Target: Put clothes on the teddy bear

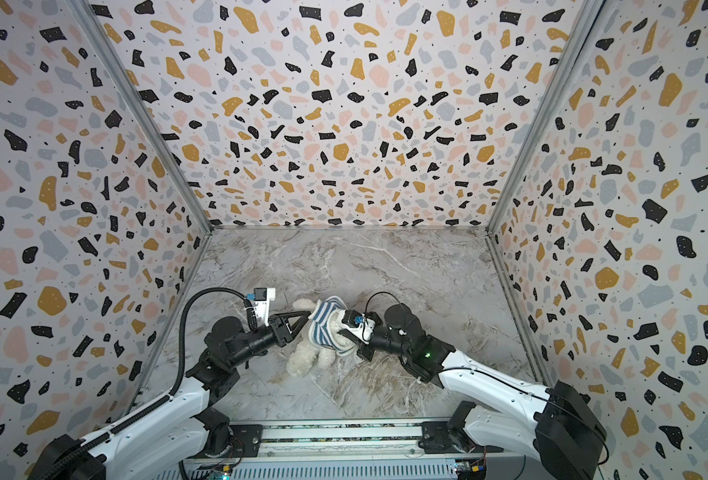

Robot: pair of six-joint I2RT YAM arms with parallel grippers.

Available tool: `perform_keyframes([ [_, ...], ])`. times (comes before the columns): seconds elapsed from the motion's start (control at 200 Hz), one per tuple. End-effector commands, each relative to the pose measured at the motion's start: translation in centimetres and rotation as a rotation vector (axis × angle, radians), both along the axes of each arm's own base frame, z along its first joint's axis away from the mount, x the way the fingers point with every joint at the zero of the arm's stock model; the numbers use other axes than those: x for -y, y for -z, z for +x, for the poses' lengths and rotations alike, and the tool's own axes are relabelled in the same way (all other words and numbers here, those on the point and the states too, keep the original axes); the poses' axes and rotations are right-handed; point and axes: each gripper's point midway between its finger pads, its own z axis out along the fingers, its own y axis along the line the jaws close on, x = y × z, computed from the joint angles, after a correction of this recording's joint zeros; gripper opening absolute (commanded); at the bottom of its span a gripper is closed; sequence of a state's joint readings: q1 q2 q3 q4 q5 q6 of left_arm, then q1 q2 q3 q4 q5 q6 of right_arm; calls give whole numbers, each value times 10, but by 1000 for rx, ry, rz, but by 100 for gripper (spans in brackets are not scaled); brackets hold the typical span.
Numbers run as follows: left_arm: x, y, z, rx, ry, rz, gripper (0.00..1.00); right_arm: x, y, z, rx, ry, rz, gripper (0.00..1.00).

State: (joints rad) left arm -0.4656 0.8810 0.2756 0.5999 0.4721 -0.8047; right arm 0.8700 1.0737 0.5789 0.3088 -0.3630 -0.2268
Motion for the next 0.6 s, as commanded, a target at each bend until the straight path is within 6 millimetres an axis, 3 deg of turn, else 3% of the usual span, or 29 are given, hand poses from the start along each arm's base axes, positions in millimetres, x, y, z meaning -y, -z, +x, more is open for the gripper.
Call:
perform_keyframes([
  [0.0,-1,-7,-3,37,11,-17,41,0,-14,-6,34,-20,53,0],
  [0.435,5,-18,-12,79,75,-9,41,5,-12,-18,107,-71,45,0],
  [0.596,11,-18,-22,84,124,-14,41,7,-15,-10,135,-28,53,0],
])
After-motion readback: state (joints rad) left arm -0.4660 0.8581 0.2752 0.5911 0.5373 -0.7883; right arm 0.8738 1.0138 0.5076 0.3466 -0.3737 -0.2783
